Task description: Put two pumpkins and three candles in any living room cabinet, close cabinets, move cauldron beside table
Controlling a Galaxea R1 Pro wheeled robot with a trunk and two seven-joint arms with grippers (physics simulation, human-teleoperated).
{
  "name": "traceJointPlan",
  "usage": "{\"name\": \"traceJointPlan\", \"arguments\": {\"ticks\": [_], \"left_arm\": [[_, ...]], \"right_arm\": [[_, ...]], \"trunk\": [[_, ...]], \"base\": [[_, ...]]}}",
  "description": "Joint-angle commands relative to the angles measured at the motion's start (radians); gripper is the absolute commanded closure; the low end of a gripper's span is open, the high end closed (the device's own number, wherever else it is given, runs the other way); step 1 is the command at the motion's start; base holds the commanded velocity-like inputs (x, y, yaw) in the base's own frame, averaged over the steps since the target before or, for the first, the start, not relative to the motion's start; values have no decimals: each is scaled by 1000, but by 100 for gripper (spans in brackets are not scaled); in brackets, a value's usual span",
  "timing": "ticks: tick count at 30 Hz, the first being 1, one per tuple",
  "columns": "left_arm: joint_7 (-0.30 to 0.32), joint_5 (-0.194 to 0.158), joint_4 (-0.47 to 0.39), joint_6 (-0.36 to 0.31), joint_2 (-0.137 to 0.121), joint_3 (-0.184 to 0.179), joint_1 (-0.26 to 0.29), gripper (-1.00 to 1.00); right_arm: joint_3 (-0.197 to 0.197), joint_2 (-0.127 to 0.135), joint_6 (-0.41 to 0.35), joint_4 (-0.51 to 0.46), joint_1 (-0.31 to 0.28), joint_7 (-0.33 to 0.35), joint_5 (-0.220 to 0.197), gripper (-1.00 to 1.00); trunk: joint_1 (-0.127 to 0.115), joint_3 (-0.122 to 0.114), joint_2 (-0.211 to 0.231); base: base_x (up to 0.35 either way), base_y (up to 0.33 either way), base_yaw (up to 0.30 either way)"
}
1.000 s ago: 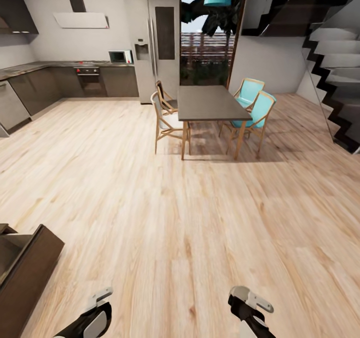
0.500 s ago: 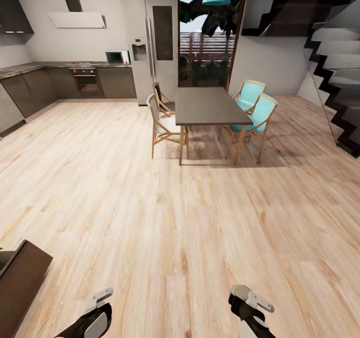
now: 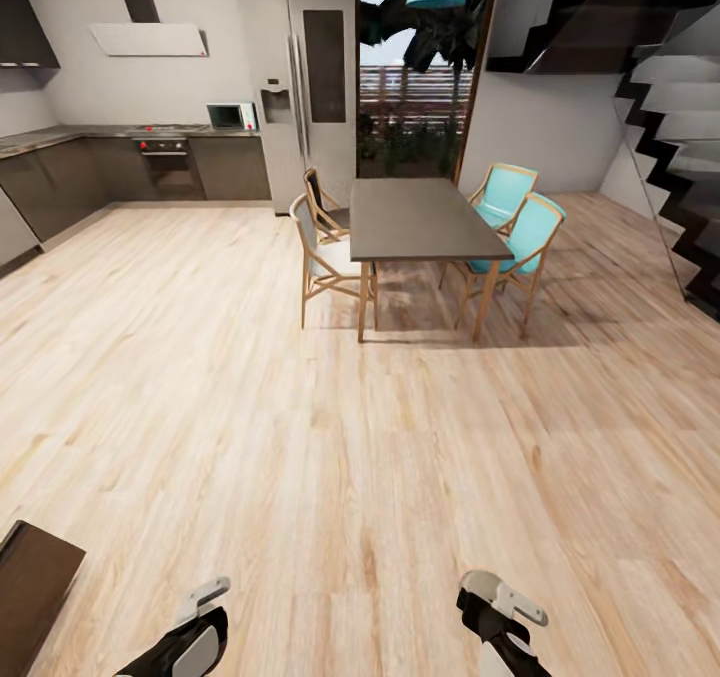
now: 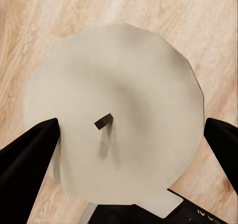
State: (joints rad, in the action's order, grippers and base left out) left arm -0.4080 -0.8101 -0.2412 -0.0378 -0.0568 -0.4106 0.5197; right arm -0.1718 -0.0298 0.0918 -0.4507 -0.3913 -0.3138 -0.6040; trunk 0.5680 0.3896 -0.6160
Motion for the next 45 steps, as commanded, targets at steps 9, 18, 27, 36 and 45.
{"name": "traceJointPlan", "arguments": {"ticks": [9, 18, 27, 36, 45], "left_arm": [[-7, 5, 23, -4, 3, -10, 0, 100], [-7, 7, 23, 6, 17, -10, 0, 100], [-7, 6, 23, 12, 18, -10, 0, 100], [-8, 8, 23, 12, 19, -10, 0, 100], [-7, 6, 23, 28, 24, -10, -2, 100]], "right_arm": [[-8, 1, 7, 0, -1, -5, -9, 100], [-13, 1, 24, 0, -1, -5, -8, 100], [-14, 1, 25, 0, -1, -5, -9, 100], [-16, 1, 25, 0, -1, -5, -8, 100], [-17, 1, 25, 0, -1, -4, -8, 100]], "trunk": [[1, 1, -1], [1, 1, -1], [1, 1, -1], [1, 1, -1], [1, 1, -1]], "base": [[332, 0, 0], [332, 0, 0], [328, 0, 0], [244, 0, 0], [17, 0, 0]]}}
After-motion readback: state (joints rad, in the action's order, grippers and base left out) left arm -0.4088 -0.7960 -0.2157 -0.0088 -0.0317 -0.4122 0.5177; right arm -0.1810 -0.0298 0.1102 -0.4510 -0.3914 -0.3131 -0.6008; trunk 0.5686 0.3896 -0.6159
